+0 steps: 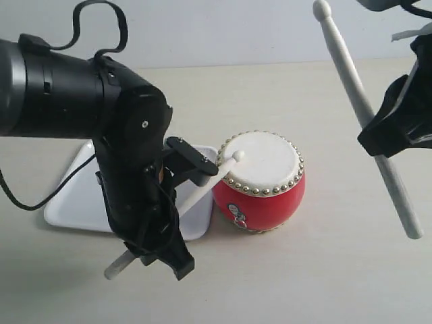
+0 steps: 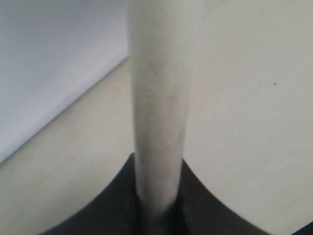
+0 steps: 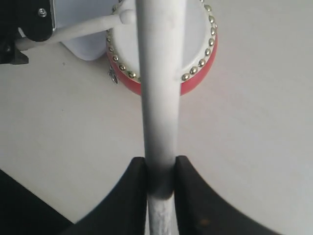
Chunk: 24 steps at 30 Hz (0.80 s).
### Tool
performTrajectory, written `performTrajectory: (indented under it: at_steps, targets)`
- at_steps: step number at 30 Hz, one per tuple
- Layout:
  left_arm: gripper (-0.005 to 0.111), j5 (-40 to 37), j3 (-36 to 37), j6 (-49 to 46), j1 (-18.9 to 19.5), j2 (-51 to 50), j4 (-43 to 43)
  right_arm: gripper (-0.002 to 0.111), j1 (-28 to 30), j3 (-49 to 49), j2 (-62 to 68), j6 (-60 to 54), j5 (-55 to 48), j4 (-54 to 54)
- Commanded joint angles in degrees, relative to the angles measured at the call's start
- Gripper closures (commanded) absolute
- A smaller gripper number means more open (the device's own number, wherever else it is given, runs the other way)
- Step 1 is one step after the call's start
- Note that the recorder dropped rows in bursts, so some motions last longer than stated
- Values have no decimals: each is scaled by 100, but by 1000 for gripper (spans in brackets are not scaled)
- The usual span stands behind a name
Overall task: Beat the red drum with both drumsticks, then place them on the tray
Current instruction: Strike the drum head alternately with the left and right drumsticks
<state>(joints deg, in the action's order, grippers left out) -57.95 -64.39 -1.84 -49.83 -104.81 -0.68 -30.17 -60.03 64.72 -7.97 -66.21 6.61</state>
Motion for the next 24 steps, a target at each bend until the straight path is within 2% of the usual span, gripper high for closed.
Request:
performTrajectory:
  at_steps: [1, 9, 16, 20, 24]
  targets:
    - [107, -249, -338, 184, -42, 660, 68, 108, 15, -20, 25, 19, -50, -99]
    - [107, -619, -426, 228, -42, 2077, 68, 108, 15, 437, 1507, -248, 368, 380]
    - [107, -820, -415, 368, -42, 2479, 139, 108, 15, 654, 2895, -248, 870, 409]
    - [107, -664, -245, 368, -42, 2479, 153, 108, 15, 654, 3027, -248, 681, 409]
    - [107, -193, 109, 368, -42, 2439, 153, 108, 15, 644, 2557, -248, 308, 374]
